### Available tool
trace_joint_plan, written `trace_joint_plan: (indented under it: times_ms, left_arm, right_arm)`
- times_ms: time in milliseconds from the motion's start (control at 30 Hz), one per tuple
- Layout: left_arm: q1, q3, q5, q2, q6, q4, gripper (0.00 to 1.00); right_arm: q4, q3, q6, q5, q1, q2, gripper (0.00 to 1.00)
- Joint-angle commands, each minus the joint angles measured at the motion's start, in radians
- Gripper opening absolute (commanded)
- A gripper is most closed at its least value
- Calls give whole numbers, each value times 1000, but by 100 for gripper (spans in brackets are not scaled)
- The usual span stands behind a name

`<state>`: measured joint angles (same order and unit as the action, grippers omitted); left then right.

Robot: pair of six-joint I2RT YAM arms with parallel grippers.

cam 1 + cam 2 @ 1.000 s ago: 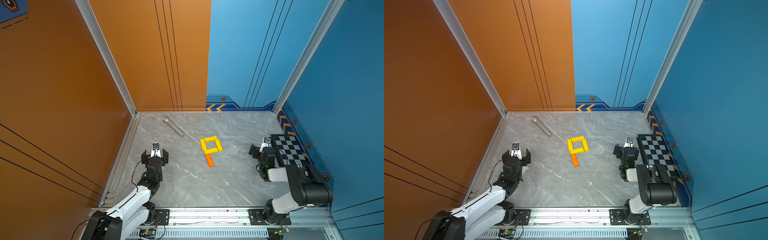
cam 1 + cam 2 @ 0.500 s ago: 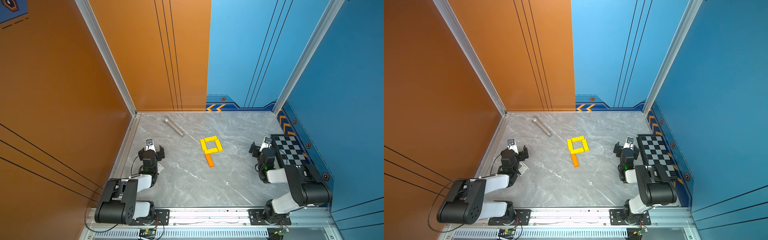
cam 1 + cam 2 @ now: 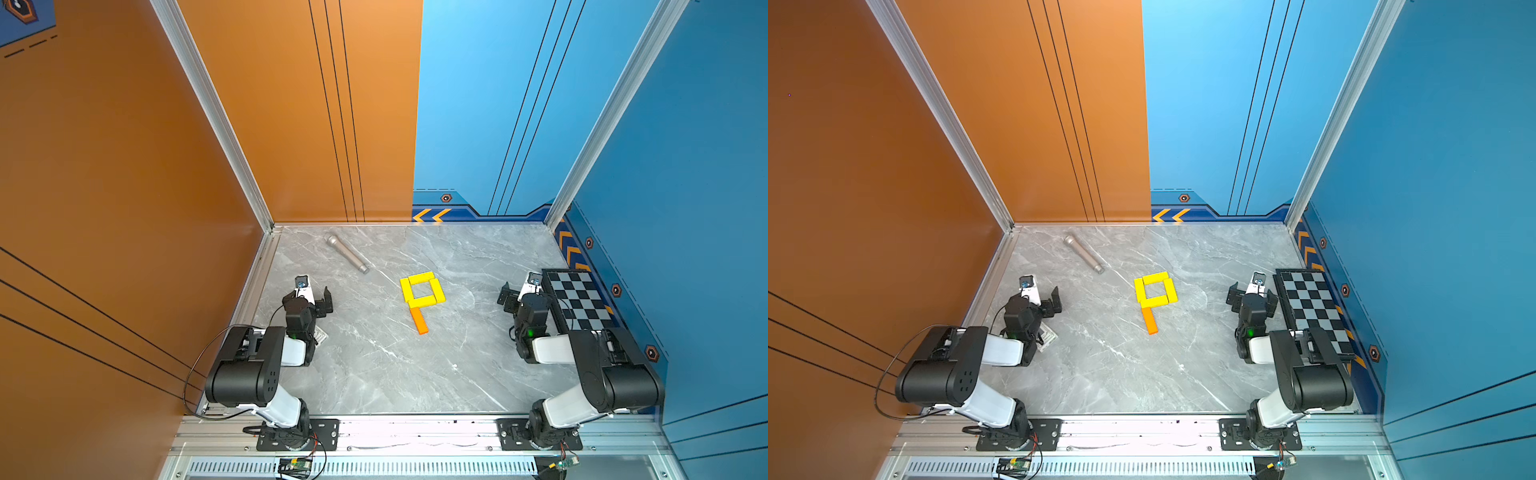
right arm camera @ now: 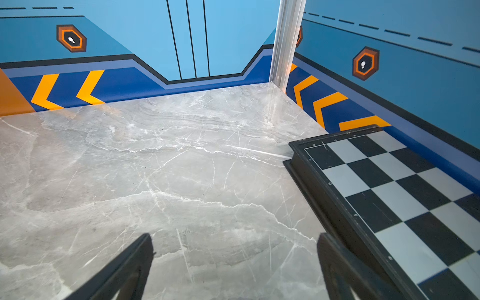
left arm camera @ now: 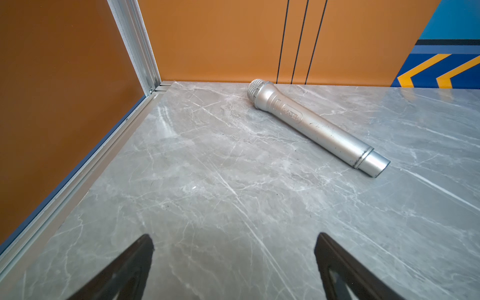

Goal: Assemble the letter p with building blocks
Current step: Reset both arms

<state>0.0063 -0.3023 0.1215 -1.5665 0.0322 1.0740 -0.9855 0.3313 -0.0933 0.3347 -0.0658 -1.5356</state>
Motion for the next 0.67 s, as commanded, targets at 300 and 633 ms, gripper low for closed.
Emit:
trace_joint_plan:
  times_ms: [300,633]
  left_arm:
    - [-26,-10,-178,2,-99,-20,99]
    - [-34,-33,-140,6,-97,-70,99]
  right_arm:
    - [24,16,15,43,-16,-11,100]
    - [24,17,17,43,-19,-12,100]
